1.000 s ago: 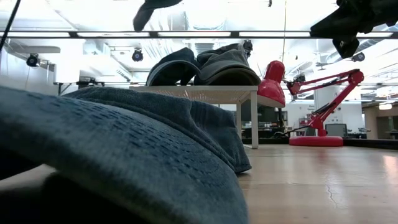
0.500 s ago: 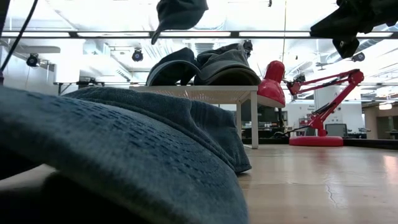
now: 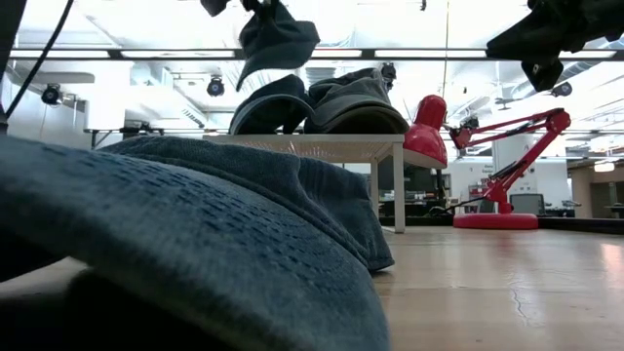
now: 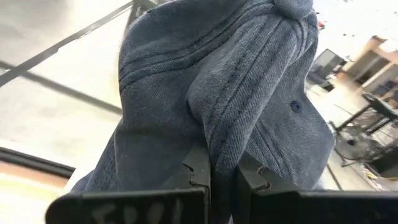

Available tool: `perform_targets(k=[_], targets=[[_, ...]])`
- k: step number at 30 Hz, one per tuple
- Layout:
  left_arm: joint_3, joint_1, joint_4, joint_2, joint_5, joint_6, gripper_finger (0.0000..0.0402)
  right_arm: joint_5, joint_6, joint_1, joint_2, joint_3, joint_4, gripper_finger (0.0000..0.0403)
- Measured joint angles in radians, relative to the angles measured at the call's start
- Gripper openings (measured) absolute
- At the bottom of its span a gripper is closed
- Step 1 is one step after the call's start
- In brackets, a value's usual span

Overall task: Pick & Place hat
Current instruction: Stack the left blue cap on the blue cap on the shelf

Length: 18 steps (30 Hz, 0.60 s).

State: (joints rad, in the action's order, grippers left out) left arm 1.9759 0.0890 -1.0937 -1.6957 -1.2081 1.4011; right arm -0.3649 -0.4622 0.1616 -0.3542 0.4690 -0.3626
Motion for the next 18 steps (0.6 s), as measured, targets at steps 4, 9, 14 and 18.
perform_targets(k=[4,9,14,18], targets=[[0.000,0.021,-0.098,-0.008,0.029,0.116,0.0018,0.000,0.002,0.000,0.000,0.000,-0.001,0.0044],[0.000,0.042,-0.121,-0.035,0.104,0.168,0.0018,0.000,0.006,0.000,0.000,0.000,-0.003,0.0043],[0.000,0.081,-0.153,-0.076,0.174,0.215,0.0018,0.000,0.010,0.000,0.000,0.000,-0.006,0.0045],[0.000,0.104,-0.195,-0.095,0.209,0.267,0.0018,0.000,0.010,0.000,0.000,0.000,-0.008,0.0043]])
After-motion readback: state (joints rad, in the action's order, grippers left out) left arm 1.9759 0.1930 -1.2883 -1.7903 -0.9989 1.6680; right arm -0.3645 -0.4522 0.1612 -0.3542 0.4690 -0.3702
